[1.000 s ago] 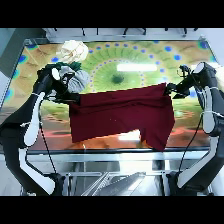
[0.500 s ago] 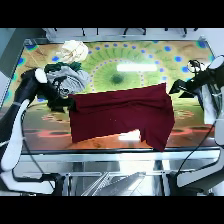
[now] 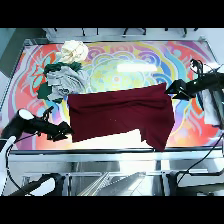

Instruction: Fold the shirts.

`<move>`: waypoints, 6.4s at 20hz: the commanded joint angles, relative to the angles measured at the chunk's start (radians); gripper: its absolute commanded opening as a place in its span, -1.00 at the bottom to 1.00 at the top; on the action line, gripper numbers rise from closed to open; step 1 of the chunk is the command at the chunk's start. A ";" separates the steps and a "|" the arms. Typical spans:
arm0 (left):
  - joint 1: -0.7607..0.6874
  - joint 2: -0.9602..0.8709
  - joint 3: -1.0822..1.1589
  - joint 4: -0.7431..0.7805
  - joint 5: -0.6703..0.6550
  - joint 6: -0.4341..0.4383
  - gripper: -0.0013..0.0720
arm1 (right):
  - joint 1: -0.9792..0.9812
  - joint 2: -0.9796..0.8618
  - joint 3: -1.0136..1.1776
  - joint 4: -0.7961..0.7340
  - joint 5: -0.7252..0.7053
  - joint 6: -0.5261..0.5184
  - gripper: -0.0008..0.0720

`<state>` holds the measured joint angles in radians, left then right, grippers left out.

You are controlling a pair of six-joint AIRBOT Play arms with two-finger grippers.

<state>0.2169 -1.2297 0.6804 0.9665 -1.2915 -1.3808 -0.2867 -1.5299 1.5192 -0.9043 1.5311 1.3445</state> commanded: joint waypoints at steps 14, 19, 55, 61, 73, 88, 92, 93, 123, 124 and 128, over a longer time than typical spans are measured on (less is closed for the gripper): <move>-0.176 -0.064 -0.063 -0.097 0.308 0.029 -0.92 | -0.001 0.089 -0.009 0.012 0.004 -0.036 0.93; -0.142 0.013 -0.001 -0.062 0.186 0.025 -0.92 | -0.091 0.127 -0.175 -0.066 -0.008 -0.040 0.93; -0.050 0.315 0.079 0.148 -0.194 0.053 -0.92 | -0.029 1.073 -0.834 -0.293 0.064 0.117 -0.91; -0.050 0.396 0.078 0.184 -0.130 0.010 -0.92 | -0.029 1.108 -0.762 -0.292 0.095 0.148 -0.91; -0.073 -0.209 0.424 0.185 0.024 0.012 -0.92 | -0.026 0.451 -0.639 -0.191 -0.328 -0.008 -0.91; -0.133 -0.547 0.766 0.189 -0.123 0.027 -0.75 | 0.006 0.150 -0.536 -0.199 -0.368 -0.014 0.23; -0.114 -0.475 0.766 0.182 -0.138 0.026 0.82 | -0.060 0.196 -0.466 -0.190 -0.143 -0.068 0.94; -0.105 -0.443 0.766 0.183 -0.137 0.026 0.82 | -0.097 0.221 -0.465 -0.185 -0.114 -0.091 0.94; -0.278 -0.142 0.763 0.184 -0.112 -0.062 -0.92 | -0.130 -0.072 -0.613 0.203 -0.142 -0.409 -0.70; -0.287 -0.148 0.763 0.187 -0.111 -0.061 -0.92 | -0.130 -0.052 -0.613 0.219 -0.098 -0.401 -0.83; -0.383 -0.227 0.763 0.184 -0.103 -0.061 -0.92 | -0.108 0.217 -0.613 0.223 -0.101 -0.285 -0.90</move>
<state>-0.1081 -1.4101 1.4433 1.1515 -1.4021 -1.4399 -0.4141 -1.4662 0.9047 -0.7059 1.4265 0.9817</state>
